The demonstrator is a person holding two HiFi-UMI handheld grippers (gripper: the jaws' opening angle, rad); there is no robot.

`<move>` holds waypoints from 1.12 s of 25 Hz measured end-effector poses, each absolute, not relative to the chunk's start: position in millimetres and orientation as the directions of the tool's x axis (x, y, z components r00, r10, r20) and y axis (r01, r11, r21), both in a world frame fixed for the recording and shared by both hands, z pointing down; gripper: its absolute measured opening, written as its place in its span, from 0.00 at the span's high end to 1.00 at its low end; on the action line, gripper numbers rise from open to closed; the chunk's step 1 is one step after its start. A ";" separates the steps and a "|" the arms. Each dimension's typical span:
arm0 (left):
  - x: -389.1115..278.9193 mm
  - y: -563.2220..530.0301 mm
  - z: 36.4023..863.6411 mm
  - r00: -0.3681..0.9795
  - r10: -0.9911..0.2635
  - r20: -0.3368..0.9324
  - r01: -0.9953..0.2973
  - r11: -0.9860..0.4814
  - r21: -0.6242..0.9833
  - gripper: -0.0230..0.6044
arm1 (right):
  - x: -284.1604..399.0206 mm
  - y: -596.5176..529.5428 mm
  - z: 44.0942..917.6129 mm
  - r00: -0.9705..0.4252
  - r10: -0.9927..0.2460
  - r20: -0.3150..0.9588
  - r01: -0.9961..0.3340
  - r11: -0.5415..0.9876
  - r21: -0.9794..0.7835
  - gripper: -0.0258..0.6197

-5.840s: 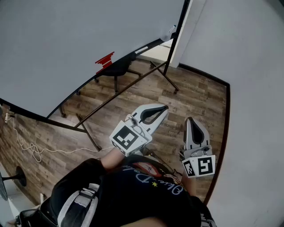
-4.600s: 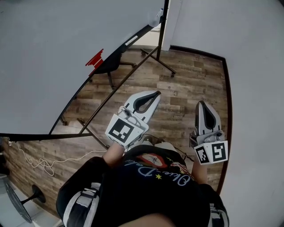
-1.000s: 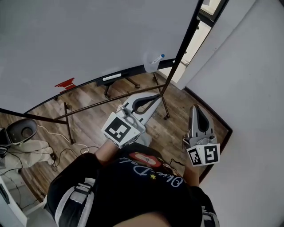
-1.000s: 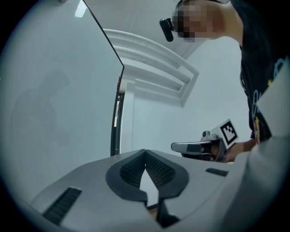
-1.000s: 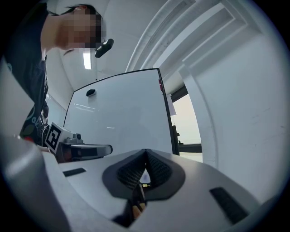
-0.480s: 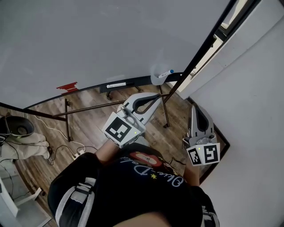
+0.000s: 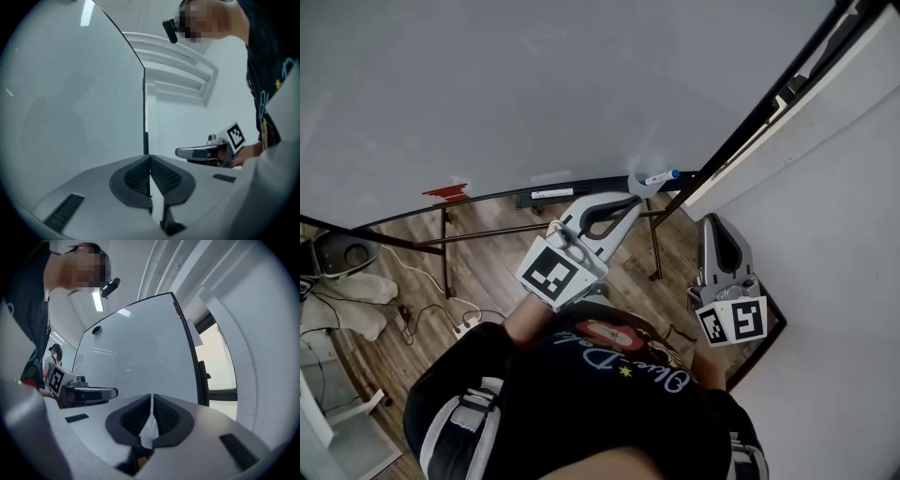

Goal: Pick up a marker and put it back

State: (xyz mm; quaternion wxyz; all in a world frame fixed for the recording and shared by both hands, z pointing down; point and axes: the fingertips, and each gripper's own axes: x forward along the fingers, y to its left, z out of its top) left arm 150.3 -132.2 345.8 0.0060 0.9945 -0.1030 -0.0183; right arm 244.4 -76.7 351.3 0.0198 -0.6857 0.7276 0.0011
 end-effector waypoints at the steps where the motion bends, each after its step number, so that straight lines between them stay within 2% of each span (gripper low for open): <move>1: 149.7 -135.5 346.1 0.977 -0.211 -0.034 -0.211 -0.977 0.013 0.96 | 244.7 -80.8 353.6 -0.063 -0.998 -0.027 -0.998 0.063 -0.029 0.96; 6: 146.1 -146.1 349.7 0.967 -0.254 -0.028 -0.254 -0.967 0.014 0.96 | 247.7 -101.2 366.2 -0.100 -0.995 -0.005 -0.994 0.100 -0.044 0.96; 12: 135.1 -166.3 352.8 0.934 -0.357 0.005 -0.357 -0.934 0.027 0.96 | 251.9 -135.0 366.8 -0.185 -0.983 0.005 -0.982 0.184 -0.035 0.91; 17: 135.2 -172.3 350.4 0.908 -0.420 0.019 -0.420 -0.907 0.021 0.96 | 253.3 -155.9 376.8 -0.257 -0.965 0.056 -0.966 0.256 -0.023 0.84; 28: 139.5 -172.4 358.4 0.841 -0.539 0.048 -0.540 -0.841 0.023 0.96 | 252.0 -181.8 413.5 -0.383 -0.907 0.177 -0.923 0.385 -0.026 0.80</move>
